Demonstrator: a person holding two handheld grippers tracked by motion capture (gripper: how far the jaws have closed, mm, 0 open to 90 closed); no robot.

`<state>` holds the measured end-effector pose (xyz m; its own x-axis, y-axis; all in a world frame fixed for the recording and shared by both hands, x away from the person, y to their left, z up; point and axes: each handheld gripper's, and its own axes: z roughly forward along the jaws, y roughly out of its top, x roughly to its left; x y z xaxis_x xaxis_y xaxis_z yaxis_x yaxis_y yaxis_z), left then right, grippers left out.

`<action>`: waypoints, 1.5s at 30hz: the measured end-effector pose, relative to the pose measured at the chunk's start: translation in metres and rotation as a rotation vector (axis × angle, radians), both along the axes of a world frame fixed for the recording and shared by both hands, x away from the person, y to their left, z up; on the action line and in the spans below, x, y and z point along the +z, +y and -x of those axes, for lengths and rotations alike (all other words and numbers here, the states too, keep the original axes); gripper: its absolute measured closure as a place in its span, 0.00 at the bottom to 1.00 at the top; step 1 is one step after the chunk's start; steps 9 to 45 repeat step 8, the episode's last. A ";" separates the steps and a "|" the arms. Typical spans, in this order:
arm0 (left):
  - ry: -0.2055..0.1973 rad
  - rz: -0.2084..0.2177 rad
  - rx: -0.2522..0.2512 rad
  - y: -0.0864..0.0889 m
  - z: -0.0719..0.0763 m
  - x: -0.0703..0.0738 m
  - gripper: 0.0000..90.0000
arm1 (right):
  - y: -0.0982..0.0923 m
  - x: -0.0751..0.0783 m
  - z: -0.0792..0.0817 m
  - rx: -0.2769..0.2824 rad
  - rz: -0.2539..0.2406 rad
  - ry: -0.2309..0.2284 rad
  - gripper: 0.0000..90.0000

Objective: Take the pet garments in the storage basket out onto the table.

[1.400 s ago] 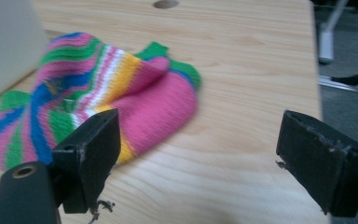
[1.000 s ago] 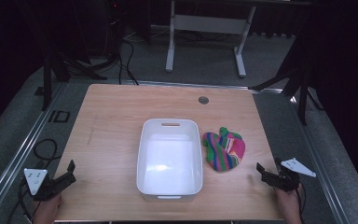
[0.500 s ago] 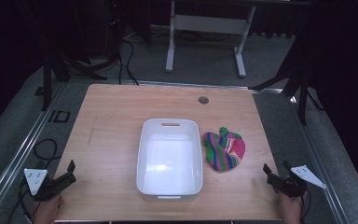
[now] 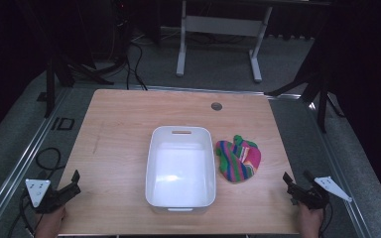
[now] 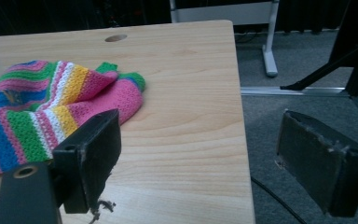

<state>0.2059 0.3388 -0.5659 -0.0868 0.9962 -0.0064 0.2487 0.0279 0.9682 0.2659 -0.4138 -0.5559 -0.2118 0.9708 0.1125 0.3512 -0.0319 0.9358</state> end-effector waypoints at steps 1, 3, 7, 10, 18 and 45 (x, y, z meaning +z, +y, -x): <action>0.000 0.000 0.001 0.000 0.000 0.000 0.01 | 0.000 0.000 0.000 -0.002 0.001 0.003 0.16; 0.000 0.000 0.001 0.000 0.000 0.000 0.01 | 0.000 0.000 0.000 -0.001 0.004 0.005 0.16; 0.001 0.001 0.000 0.000 0.000 0.000 0.01 | 0.002 0.000 -0.001 0.002 0.019 0.011 0.16; 0.001 0.001 0.000 0.000 0.000 0.000 0.01 | 0.002 0.000 -0.001 0.002 0.019 0.011 0.16; 0.001 0.001 0.000 0.000 0.000 0.000 0.01 | 0.002 0.000 -0.001 0.002 0.019 0.011 0.16; 0.001 0.001 0.000 0.000 0.000 0.000 0.01 | 0.002 0.000 -0.001 0.002 0.019 0.011 0.16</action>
